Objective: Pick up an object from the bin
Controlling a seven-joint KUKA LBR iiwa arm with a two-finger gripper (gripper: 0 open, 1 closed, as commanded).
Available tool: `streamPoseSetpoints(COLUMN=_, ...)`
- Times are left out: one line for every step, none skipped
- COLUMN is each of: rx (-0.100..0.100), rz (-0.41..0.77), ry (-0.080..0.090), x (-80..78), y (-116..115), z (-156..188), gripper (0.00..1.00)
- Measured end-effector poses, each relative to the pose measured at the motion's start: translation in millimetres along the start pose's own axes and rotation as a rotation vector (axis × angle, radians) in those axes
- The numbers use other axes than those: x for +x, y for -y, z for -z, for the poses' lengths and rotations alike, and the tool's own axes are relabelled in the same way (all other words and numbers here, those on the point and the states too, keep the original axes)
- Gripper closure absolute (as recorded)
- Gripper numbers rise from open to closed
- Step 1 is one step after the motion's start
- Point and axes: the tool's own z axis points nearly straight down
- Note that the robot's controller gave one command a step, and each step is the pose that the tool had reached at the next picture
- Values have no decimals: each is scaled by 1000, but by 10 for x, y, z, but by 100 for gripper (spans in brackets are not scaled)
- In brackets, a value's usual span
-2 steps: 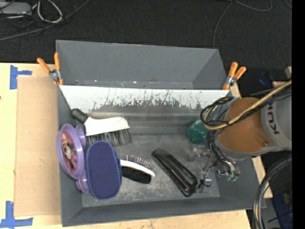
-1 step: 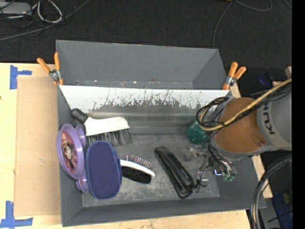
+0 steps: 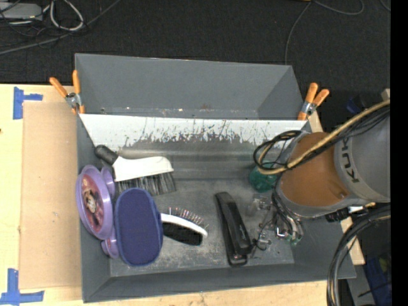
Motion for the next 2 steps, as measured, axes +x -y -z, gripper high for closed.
streamPoseSetpoints(rx=0, rz=-142, ry=3, x=-80, y=-66, z=-6, gripper=0)
streamPoseSetpoints(rx=1, rz=-55, ry=0, x=-47, y=-345, z=-7, gripper=0)
